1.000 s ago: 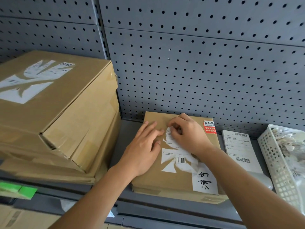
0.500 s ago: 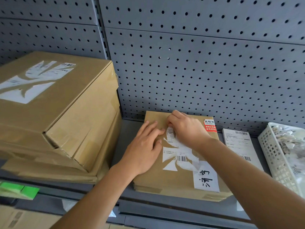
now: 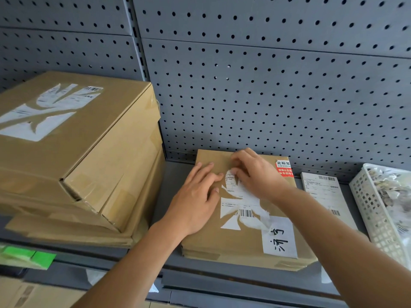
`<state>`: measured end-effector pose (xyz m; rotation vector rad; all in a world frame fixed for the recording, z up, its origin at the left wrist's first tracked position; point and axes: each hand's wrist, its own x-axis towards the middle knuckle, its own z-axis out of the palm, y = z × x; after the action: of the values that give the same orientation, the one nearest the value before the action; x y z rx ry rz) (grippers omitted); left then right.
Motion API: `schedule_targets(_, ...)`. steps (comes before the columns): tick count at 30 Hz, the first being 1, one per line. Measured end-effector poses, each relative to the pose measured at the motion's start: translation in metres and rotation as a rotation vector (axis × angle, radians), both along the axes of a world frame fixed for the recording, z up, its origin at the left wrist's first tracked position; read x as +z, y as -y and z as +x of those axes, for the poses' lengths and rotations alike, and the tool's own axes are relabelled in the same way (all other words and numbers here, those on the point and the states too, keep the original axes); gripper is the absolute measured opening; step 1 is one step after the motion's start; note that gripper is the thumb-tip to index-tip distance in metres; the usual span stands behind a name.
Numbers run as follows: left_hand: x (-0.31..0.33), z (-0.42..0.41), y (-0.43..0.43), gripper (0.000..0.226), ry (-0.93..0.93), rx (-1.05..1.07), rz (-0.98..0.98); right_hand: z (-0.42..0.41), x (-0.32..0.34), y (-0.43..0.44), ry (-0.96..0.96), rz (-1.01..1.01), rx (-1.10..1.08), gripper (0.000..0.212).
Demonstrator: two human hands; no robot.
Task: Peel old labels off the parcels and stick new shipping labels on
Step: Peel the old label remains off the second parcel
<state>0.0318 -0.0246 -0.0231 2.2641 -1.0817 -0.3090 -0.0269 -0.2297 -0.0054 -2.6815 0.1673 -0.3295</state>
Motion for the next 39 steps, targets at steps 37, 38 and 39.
schedule_targets(37,0.001,0.0,0.001,0.038,-0.018,0.007,0.019,-0.029,0.02,-0.02,0.146,0.581,-0.209,0.014)
schedule_targets(38,0.002,0.0,0.001,0.039,-0.019,0.005,0.023,-0.029,0.022,-0.018,0.16,0.6,-0.22,0.014)
schedule_targets(39,0.002,0.0,0.001,0.039,-0.02,0.004,0.026,-0.029,0.023,-0.016,0.159,0.599,-0.223,0.014)
